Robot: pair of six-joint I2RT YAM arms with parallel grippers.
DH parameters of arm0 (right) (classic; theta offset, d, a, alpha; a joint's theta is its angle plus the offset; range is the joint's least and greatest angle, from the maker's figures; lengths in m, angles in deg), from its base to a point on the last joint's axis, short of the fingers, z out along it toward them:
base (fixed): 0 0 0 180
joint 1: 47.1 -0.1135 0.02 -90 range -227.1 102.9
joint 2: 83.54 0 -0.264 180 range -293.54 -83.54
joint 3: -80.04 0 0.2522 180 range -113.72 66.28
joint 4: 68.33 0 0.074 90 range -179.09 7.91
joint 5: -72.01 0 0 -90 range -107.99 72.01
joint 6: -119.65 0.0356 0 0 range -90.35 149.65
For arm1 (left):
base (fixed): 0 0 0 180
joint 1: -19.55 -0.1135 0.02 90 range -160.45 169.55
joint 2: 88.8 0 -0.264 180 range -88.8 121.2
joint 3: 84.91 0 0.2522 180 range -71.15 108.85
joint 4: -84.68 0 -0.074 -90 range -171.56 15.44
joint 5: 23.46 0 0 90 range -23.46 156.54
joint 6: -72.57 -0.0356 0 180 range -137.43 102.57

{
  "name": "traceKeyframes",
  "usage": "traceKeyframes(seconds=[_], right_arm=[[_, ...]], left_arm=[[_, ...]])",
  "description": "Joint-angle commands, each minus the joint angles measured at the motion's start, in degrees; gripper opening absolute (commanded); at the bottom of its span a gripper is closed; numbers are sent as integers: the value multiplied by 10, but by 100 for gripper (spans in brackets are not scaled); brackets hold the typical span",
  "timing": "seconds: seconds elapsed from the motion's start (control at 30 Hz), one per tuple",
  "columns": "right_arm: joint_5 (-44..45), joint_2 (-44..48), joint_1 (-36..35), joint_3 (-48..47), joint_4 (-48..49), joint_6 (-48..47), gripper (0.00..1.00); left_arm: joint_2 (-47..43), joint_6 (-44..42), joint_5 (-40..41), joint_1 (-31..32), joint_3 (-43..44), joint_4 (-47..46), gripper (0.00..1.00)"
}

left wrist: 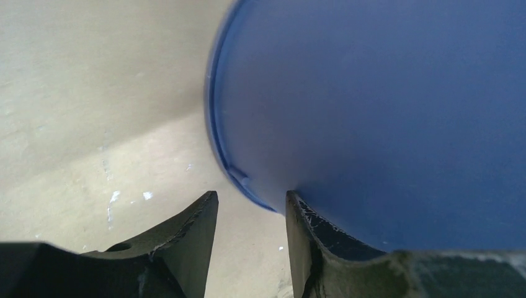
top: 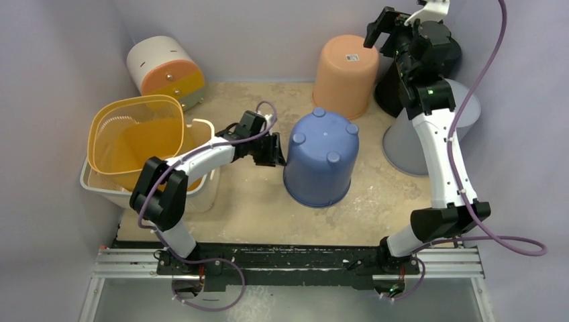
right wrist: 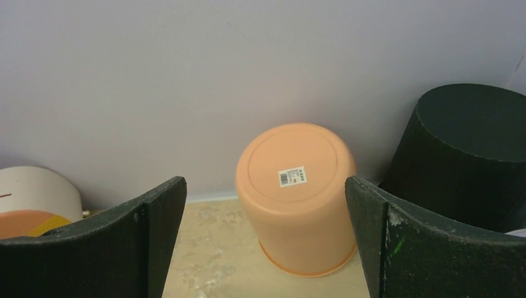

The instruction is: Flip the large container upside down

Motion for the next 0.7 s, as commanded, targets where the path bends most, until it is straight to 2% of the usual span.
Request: traceKeyframes(seconds=[0.0, 0.2, 0.43, 0.67], right_arm=[[-17, 7, 3, -32, 2, 7, 100], [-13, 10, 3, -37, -1, 9, 100], [-5, -9, 8, -80, -11, 9, 100], [-54, -58, 38, -171, -26, 57, 100]], left_arm=[[24, -32, -44, 38, 58, -38, 42], [85, -30, -77, 70, 118, -88, 43], [190, 9, -93, 150, 242, -112, 43], [304, -4, -116, 215, 437, -37, 43]])
